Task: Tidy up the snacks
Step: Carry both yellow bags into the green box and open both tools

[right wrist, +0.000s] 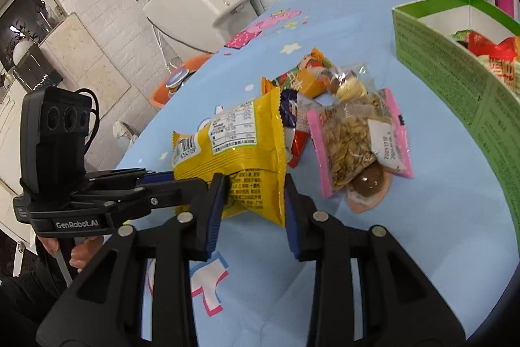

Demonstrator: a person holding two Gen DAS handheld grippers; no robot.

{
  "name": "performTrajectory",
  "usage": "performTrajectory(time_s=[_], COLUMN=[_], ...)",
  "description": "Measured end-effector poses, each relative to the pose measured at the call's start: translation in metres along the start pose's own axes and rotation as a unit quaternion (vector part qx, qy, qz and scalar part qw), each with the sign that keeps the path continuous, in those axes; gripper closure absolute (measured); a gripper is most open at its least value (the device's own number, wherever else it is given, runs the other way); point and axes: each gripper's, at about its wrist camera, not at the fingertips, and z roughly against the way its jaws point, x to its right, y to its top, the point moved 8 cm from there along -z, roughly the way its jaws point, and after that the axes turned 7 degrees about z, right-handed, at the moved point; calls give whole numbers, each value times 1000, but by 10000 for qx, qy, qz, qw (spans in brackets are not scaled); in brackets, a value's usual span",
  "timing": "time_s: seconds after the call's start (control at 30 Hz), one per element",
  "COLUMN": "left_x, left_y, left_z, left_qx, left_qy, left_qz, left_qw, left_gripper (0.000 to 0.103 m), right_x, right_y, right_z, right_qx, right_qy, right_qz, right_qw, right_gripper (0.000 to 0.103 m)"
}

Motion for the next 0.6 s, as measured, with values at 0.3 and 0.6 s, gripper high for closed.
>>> performTrajectory(time_s=[0.3, 0.6], left_x=[68, 132], left_y=[33, 62], left_z=[-2, -36], left_qx=[268, 203], left_qy=[-274, -528], left_qz=[-634, -1086], left_qw=[9973, 9925], left_gripper=[78, 78], right_x=[26, 77], right_y=[28, 42], right_z=[61, 108], right_qx=[799, 1270], right_qy=[-434, -940], right_qz=[-21, -355], right_qw=[9959, 9868], right_gripper=[67, 67])
